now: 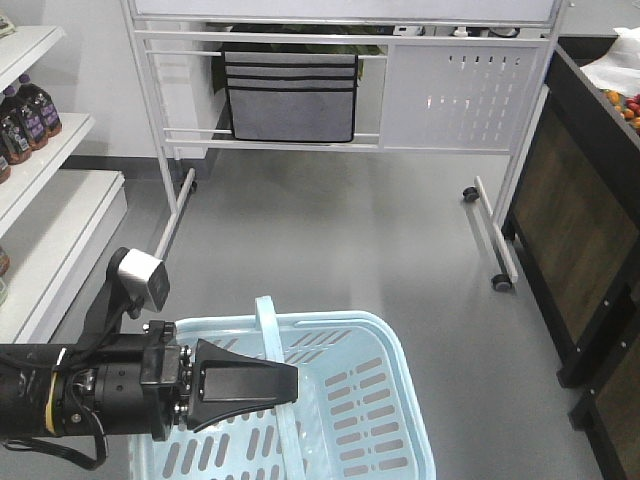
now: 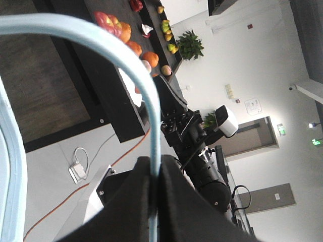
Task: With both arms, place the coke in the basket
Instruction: 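Drive the base away, turning past the whiteboard, holding the basket in the left gripper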
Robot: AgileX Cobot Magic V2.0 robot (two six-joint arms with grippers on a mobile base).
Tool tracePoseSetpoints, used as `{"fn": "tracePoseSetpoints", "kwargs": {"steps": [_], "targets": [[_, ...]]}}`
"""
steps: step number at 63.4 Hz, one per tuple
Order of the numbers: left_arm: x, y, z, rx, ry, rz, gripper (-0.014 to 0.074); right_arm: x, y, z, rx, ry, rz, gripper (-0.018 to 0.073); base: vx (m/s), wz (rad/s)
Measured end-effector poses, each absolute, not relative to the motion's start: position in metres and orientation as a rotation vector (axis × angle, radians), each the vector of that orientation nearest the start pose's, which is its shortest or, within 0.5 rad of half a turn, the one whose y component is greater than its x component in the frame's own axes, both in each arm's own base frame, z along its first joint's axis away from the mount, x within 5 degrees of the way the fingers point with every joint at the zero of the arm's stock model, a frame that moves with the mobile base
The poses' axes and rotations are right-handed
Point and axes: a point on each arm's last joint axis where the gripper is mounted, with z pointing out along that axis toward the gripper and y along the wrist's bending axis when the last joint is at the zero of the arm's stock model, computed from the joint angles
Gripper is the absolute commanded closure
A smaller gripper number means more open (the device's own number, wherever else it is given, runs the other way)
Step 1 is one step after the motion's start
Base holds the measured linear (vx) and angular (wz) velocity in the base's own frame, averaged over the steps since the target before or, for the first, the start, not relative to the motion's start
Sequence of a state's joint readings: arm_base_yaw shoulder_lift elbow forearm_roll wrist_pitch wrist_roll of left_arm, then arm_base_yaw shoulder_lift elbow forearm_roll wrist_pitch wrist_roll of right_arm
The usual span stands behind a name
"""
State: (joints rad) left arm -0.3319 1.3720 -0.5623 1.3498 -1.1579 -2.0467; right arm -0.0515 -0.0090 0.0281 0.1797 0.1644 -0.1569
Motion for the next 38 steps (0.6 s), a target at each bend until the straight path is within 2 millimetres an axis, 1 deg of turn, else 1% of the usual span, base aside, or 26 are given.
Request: {"fn": "tracePoseSetpoints", "kwargs": {"steps": [38], "targets": [[0.1855,-0.1499,0.2476,0.248,2.124,-1.852,0.0604,0.0566,-0.0002,0.1895,0.038,1.664,0.001,0.0564,0.23,0.06]]}}
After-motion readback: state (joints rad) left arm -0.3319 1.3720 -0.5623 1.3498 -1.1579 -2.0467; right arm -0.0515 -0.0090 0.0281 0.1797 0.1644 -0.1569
